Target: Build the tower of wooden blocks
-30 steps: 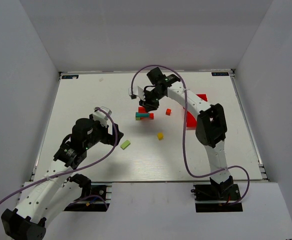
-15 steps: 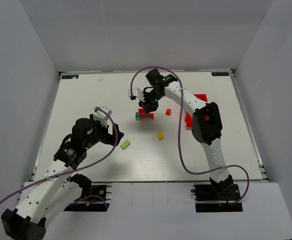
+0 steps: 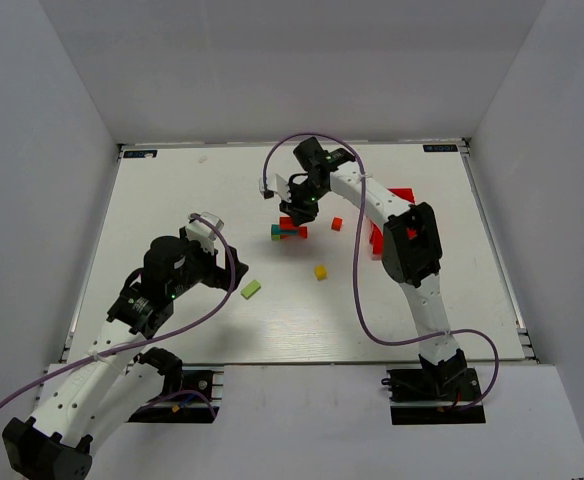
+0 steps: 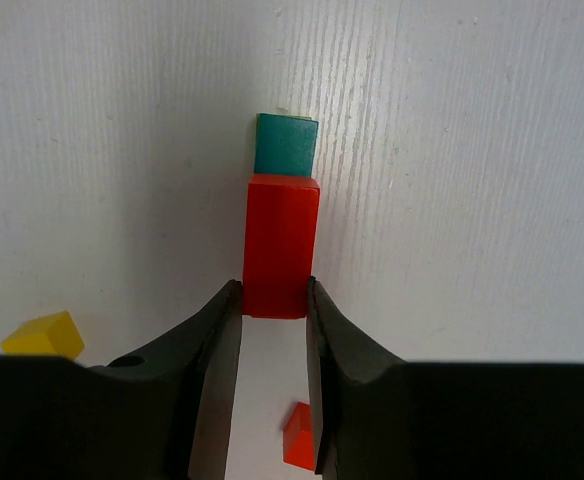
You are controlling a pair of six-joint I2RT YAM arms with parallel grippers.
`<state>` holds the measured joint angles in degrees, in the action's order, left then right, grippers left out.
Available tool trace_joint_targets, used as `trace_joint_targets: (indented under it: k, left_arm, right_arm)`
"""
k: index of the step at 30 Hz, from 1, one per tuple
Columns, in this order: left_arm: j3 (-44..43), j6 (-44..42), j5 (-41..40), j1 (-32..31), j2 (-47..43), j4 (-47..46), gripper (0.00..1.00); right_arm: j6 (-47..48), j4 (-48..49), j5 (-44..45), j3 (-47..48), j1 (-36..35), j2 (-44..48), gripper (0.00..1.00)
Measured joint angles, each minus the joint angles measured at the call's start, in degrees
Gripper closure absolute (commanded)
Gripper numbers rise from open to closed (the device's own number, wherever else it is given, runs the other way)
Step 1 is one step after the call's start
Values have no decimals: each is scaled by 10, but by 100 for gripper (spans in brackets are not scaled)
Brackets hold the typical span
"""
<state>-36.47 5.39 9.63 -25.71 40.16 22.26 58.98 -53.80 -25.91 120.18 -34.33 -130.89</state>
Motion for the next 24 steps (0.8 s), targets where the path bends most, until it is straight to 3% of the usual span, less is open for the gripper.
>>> trace_joint_targets:
  k: [24]
  left_arm:
    - [0,0,0,0,0,0,0]
  right_arm:
    - [0,-2,-4,0,1,-10,100]
